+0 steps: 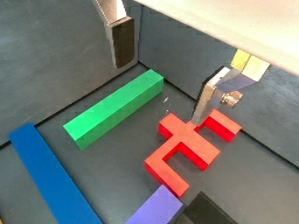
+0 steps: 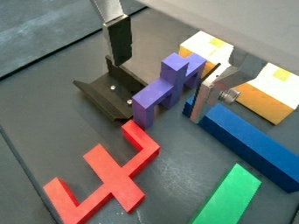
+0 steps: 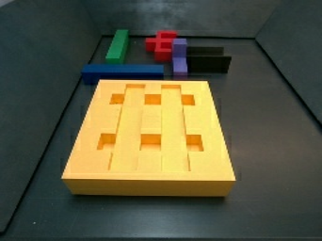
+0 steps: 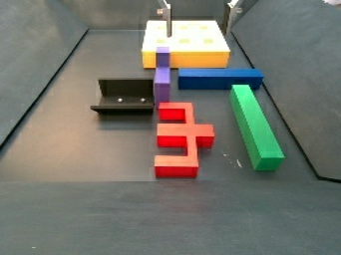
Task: Pick up the green object. Move up. Move to above the board. Insert the green object.
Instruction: Pick up the green object.
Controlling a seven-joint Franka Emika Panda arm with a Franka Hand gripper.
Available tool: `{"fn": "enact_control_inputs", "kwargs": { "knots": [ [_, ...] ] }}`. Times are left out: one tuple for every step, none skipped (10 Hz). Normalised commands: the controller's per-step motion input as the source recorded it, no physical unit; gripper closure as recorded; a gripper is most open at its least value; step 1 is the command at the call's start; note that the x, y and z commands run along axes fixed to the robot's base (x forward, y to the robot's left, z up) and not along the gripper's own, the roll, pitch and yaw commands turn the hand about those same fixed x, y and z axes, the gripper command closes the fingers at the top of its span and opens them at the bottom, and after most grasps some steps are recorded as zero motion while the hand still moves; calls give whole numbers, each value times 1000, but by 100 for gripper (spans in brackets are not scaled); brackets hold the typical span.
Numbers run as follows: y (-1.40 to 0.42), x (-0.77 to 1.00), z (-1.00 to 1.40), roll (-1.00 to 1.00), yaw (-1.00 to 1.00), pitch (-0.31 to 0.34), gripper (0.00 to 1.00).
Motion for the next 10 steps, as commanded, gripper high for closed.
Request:
{"fn": "enact_control_inputs", "kwargs": {
  "knots": [
    [0, 0, -11, -13, 0, 0, 0],
    [54, 0, -14, -47, 0, 0, 0],
    [209, -211, -43, -103, -63, -41, 0],
    [366, -500, -120, -101, -191, -94, 0],
    [400, -580, -120, -120, -240, -119, 0],
    [343, -549, -57, -116, -243, -96, 0],
    [166, -460, 26, -14, -220, -54, 0],
    [163, -463, 91, 0, -137, -83, 0],
    [211, -426, 0, 0, -89, -56, 0],
    [297, -429, -66, 26, 0, -74, 0]
  ]
}}
